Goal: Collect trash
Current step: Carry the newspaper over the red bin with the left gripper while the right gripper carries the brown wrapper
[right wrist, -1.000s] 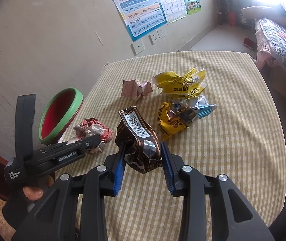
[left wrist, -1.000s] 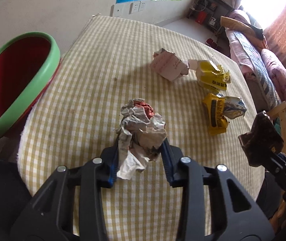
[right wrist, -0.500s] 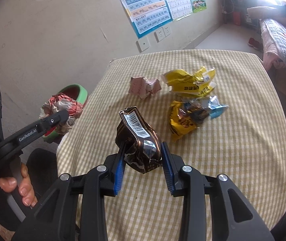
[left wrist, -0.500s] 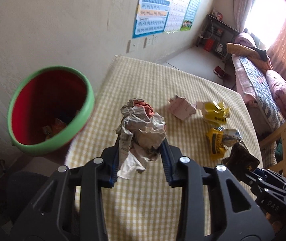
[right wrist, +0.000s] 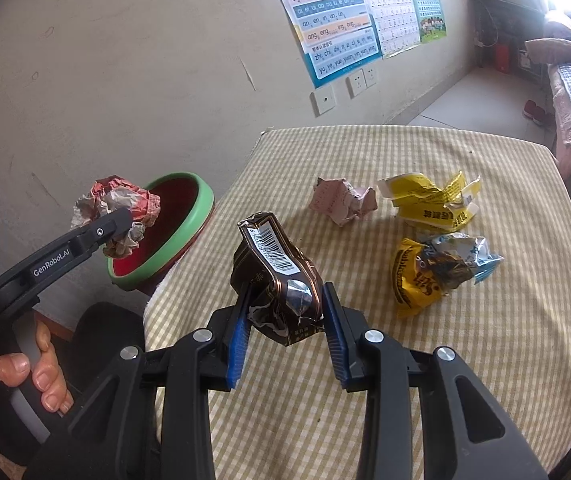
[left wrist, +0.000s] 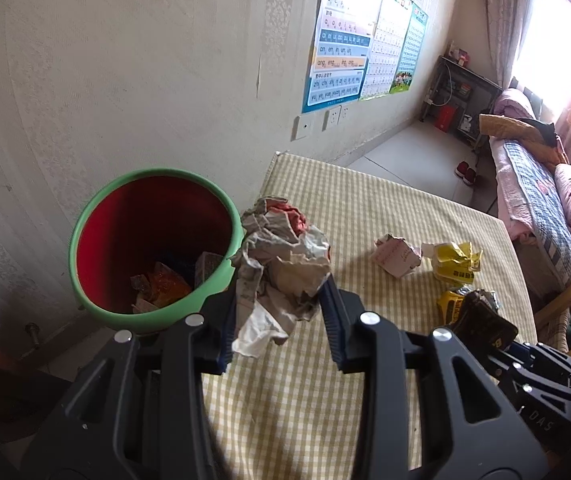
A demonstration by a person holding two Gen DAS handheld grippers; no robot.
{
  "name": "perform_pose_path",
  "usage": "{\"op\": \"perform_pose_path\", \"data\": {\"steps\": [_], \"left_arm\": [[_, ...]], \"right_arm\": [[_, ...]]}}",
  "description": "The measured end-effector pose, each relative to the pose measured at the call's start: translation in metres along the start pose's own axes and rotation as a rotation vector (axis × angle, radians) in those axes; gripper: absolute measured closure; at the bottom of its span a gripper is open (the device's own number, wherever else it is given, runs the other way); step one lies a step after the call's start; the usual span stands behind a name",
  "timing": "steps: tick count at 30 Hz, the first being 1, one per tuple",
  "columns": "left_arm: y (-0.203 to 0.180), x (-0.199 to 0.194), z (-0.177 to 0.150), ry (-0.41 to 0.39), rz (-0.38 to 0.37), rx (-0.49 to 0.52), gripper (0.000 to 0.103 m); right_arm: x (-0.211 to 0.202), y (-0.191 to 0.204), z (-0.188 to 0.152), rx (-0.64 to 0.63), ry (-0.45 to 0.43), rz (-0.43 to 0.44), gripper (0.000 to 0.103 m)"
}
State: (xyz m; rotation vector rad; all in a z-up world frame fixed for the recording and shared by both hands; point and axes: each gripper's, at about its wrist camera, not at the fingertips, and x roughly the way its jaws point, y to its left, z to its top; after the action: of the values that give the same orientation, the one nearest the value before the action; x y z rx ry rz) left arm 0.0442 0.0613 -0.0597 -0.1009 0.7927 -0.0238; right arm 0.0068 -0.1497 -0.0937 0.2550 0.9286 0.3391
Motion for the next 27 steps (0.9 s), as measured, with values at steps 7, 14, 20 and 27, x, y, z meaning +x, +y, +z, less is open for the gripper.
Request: {"op": "perform_pose_path", "data": {"steps": [7, 14, 20, 27], "left_arm": [[0.006, -0.003, 0.004, -0.013, 0.01, -0.011, 0.068], [0.014, -0.003, 0.006, -0.019, 0.017, -0.019, 0.068], [0.021, -0.001, 0.006, -0.014, 0.031, -0.028, 0.067], [0.029, -0.001, 0.005, -0.014, 0.048, -0.043, 0.067]], "right_arm": [[0.002, 0.009, 0.006, -0.023, -0.002, 0.0, 0.069], [0.008, 0.021, 0.015, -0.044, 0.0, 0.011, 0.069], [0.012, 0.032, 0.019, -0.064, 0.005, 0.016, 0.069], [0.018, 0.042, 0.023, -0.08, 0.011, 0.026, 0.069]]}}
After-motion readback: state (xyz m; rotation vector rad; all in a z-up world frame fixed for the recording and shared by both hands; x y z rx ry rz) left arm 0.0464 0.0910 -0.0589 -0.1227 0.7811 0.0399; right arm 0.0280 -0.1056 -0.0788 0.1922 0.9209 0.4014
